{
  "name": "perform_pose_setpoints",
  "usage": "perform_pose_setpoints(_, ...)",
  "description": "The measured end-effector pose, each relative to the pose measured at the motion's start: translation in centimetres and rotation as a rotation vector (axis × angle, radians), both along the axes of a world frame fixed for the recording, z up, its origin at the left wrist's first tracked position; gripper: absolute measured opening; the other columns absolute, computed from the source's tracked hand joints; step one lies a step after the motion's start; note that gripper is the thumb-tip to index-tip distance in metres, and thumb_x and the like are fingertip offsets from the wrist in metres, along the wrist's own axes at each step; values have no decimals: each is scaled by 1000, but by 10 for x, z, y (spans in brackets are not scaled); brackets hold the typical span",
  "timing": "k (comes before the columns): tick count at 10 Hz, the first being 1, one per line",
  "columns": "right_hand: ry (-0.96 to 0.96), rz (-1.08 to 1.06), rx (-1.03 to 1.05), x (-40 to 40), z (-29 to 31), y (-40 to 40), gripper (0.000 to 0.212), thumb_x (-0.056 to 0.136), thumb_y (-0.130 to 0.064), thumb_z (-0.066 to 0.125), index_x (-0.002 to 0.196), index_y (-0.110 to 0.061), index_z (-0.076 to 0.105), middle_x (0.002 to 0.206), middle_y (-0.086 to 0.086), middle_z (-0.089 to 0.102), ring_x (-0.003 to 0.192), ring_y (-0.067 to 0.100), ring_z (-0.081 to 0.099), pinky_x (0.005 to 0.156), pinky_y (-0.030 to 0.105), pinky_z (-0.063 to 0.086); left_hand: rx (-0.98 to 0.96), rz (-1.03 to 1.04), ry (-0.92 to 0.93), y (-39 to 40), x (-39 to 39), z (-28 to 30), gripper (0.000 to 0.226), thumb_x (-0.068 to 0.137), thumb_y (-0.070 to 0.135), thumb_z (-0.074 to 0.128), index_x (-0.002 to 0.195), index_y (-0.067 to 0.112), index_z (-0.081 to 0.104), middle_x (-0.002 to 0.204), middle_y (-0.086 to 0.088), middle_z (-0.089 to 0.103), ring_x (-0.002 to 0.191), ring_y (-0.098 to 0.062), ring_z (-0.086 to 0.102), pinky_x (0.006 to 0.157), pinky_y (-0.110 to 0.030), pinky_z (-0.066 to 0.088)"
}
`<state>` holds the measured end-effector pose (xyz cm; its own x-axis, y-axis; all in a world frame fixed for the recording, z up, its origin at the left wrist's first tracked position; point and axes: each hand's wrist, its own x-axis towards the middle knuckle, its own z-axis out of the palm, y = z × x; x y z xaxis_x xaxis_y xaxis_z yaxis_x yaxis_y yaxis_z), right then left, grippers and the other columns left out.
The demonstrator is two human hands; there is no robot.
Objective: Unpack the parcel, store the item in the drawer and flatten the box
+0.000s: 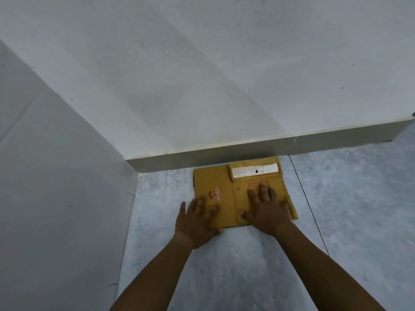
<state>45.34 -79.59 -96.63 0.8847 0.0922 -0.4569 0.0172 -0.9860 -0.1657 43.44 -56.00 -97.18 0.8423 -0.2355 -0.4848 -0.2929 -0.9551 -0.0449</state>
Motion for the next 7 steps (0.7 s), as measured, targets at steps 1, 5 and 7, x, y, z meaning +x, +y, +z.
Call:
perform_pose_setpoints(1, 9, 17, -31, 3, 0, 1, 89, 84, -77, 31, 151, -31, -6, 161, 9, -14, 147, 36, -8, 112, 67, 12, -4, 32, 38, -3, 4, -1, 81, 80, 83, 23, 148, 48, -6, 162, -4, -17, 148, -32, -11, 118, -56, -5)
perform_pose_setpoints(5, 101, 48, -35, 8, 15, -2, 88, 87, -71, 36, 152, -27, -5, 161, 11, -15, 147, 38, -7, 112, 67, 14, 48, 37, 183, -16, 21, 26, 89, 78, 82, 35, 150, 43, -1, 162, -7, -13, 148, -35, -2, 115, -63, 5)
perform_pose_setpoints(7, 94, 15, -17, 3, 61, -24, 78, 91, -58, 45, 151, -18, 13, 161, 8, 8, 147, 32, 12, 113, 57, 23, -65, 151, 184, -25, 22, 63, 81, 89, 69, 33, 152, 31, 0, 163, -9, 1, 147, -33, 12, 114, -59, 17)
